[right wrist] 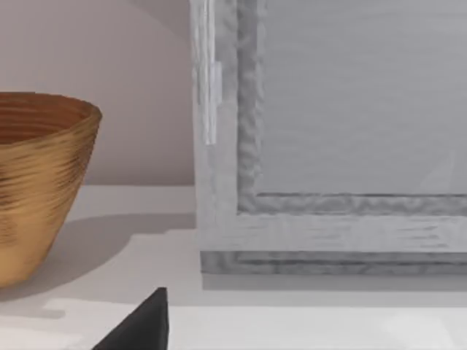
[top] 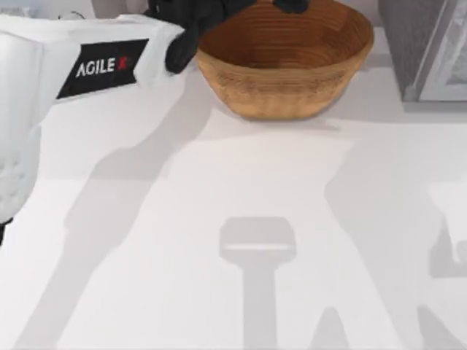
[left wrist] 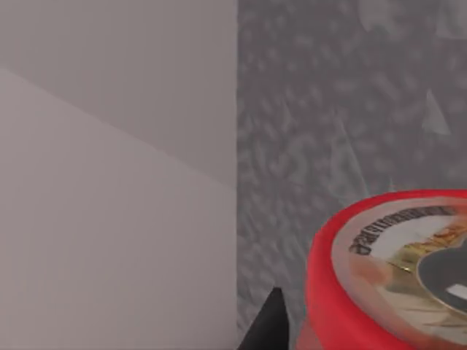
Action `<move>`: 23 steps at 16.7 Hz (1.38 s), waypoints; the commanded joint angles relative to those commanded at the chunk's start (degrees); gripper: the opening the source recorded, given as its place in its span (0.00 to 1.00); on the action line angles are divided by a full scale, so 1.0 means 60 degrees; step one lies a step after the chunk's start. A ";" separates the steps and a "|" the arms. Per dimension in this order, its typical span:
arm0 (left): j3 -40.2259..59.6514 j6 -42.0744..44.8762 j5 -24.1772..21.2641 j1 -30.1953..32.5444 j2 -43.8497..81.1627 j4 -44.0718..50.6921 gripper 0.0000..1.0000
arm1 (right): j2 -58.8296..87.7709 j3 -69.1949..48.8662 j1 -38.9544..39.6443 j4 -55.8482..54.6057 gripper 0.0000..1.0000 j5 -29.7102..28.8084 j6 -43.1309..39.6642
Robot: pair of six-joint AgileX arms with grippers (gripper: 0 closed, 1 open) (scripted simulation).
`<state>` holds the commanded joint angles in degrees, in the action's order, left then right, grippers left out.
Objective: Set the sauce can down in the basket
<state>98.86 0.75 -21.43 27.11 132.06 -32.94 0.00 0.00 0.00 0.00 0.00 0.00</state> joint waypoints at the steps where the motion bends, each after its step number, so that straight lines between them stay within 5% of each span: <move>1: 0.0058 -0.0002 0.0039 0.0018 0.0052 0.0025 0.00 | 0.0000 0.0000 0.0000 0.0000 1.00 0.0000 0.0000; 4: 0.0058 -0.0002 0.0039 0.0018 0.0052 0.0025 0.00 | 0.0000 0.0000 0.0000 0.0000 1.00 0.0000 0.0000; 17: 0.0058 -0.0002 0.0039 0.0018 0.0052 0.0025 0.98 | 0.0000 0.0000 0.0000 0.0000 1.00 0.0000 0.0000; 23: 0.0058 -0.0002 0.0039 0.0018 0.0052 0.0025 1.00 | 0.0000 0.0000 0.0000 0.0000 1.00 0.0000 0.0000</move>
